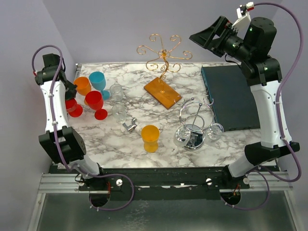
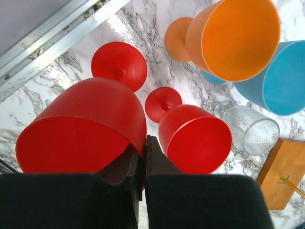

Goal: Take the wine glass off the wine glass rack
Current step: Place the wine glass at the center of the board.

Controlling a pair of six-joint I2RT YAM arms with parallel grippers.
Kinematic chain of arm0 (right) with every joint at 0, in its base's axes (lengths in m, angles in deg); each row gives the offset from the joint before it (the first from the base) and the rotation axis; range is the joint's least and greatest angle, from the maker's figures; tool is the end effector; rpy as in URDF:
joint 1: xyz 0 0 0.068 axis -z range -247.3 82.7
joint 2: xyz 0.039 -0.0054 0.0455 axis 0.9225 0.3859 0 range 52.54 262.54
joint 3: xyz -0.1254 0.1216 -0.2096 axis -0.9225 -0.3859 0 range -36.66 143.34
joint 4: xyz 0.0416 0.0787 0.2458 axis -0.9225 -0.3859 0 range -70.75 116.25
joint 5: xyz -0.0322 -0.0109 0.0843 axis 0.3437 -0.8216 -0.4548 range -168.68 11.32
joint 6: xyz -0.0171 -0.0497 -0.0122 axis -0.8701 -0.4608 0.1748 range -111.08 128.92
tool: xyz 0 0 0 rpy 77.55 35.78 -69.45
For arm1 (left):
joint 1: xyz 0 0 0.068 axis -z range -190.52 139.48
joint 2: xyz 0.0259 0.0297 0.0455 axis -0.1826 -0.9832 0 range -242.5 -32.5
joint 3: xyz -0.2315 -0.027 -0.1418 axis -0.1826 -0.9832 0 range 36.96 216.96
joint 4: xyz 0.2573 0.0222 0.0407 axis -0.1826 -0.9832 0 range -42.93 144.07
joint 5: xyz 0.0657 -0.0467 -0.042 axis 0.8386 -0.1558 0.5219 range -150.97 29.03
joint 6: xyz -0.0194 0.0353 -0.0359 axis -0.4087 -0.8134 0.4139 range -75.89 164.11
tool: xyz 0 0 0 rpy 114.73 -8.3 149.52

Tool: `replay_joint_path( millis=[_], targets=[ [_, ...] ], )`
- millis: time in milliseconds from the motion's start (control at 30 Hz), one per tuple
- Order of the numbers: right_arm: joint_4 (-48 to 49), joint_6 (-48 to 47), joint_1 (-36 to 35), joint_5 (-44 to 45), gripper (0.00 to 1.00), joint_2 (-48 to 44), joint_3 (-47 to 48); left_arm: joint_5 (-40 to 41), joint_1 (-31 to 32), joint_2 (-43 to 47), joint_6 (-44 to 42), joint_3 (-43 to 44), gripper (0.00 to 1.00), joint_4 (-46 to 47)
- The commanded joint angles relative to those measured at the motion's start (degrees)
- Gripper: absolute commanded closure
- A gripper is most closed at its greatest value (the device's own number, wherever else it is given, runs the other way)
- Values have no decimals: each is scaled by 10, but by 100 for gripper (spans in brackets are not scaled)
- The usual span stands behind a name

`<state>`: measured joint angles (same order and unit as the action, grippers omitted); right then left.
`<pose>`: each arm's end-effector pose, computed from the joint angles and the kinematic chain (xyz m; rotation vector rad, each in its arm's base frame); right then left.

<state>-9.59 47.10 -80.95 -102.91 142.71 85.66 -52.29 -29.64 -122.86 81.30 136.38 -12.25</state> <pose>0.2906 0.0856 0.5518 0.0268 1.7333 1.0245 0.2942 0.1077 0.3833 -1.2551 2.2248 0.0736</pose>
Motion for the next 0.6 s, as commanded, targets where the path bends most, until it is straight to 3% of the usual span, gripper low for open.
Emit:
replay_joint_path(
  millis=[0, 567],
  targets=[
    [-12, -28, -1, 26, 0, -7, -4, -40, -4, -44, -6, 20, 100, 12],
    [2, -33, -1, 17, 0, -11, -26, -50, -5, -99, 6, -45, 100, 62]
  ],
)
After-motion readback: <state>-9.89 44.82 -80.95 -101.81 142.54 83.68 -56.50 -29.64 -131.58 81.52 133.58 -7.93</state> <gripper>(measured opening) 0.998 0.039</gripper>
